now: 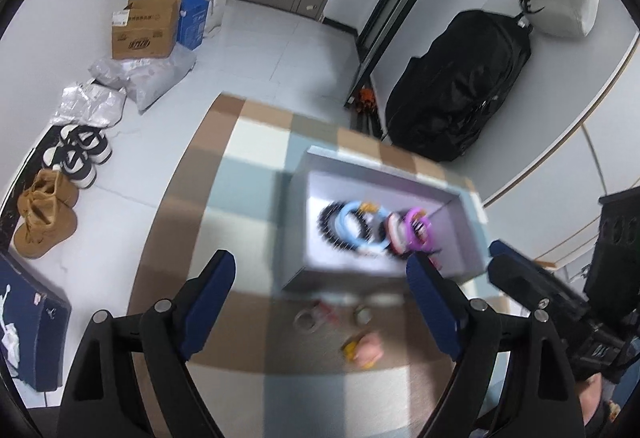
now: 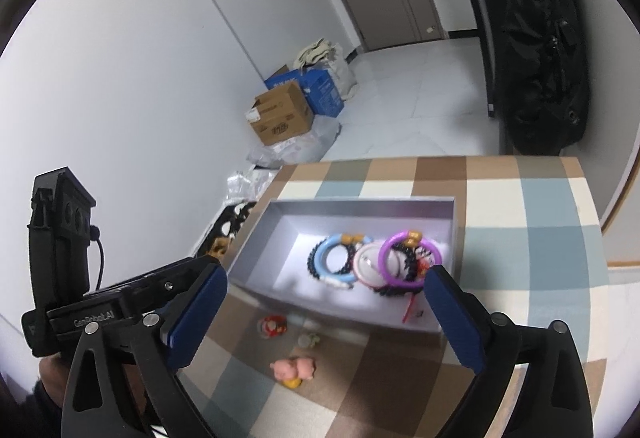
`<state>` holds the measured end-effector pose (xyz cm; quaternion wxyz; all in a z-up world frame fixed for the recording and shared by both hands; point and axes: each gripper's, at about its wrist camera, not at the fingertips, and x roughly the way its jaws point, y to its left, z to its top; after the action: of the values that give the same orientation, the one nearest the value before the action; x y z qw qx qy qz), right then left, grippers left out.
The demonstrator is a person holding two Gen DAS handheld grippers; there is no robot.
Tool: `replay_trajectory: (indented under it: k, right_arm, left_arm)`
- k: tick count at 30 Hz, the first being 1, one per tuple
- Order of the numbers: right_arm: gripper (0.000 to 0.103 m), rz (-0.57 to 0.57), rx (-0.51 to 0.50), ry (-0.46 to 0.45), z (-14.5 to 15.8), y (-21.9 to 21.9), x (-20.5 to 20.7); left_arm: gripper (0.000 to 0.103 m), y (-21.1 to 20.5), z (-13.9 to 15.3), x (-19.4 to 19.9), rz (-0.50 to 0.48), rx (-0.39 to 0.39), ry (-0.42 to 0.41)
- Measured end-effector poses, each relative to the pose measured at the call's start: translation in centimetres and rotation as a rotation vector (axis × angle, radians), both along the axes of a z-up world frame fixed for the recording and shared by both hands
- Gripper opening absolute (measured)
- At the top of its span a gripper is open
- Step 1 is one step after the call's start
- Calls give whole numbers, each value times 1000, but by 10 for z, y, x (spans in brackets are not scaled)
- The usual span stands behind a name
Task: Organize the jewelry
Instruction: 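Move both grippers back toward the pig toy and red pacifier, then grasp the red pacifier with the left while the right grasps the pink pig toy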
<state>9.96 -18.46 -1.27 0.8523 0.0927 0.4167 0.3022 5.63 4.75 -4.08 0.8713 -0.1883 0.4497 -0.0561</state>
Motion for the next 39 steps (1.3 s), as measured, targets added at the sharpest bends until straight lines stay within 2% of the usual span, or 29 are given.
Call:
replay_trajectory:
  k: [4, 8, 11, 17, 20, 22, 24, 26, 28, 30, 32, 39]
  right_arm:
    - [101, 14, -21, 5, -4, 4, -8]
    - [102, 30, -44, 0, -7, 7, -14]
    - [102, 40, -69, -20, -6, 8, -18]
    - [102, 33, -63, -28, -3, 3, -20]
    - [102, 34, -62, -19, -4, 2, -19]
    - [102, 37, -67, -22, -4, 2, -20]
    - [102, 42, -70, -25, -3, 3, -21]
    - [102, 46, -74, -30, -3, 3, -23]
    - [102, 49, -76, -35, -3, 3, -24]
    - [102, 51, -73, -32, -3, 2, -26]
    - [102, 53, -70, -27, -5, 2, -27]
    - [102, 61, -81, -26, -6, 2, -32]
  left_arm:
    - [84, 5, -9, -6, 1, -29, 39]
    - [84, 3, -20, -3, 1, -8, 87]
    - [84, 2, -34, 0, -5, -65, 140]
    - [83, -6, -46, 2, -13, -28, 182]
    - [76, -6, -47, 2, -13, -27, 187]
    - [75, -6, -46, 2, -6, -28, 182]
    - [65, -7, -46, 4, -9, -45, 186]
    - [62, -8, -47, 6, -10, -57, 193]
    - [54, -10, -47, 7, -9, -62, 195]
    - [34, -11, -50, 9, -14, -91, 210]
    - [25, -12, -50, 9, -17, -74, 217]
    - [25, -11, -49, 10, -18, -91, 233]
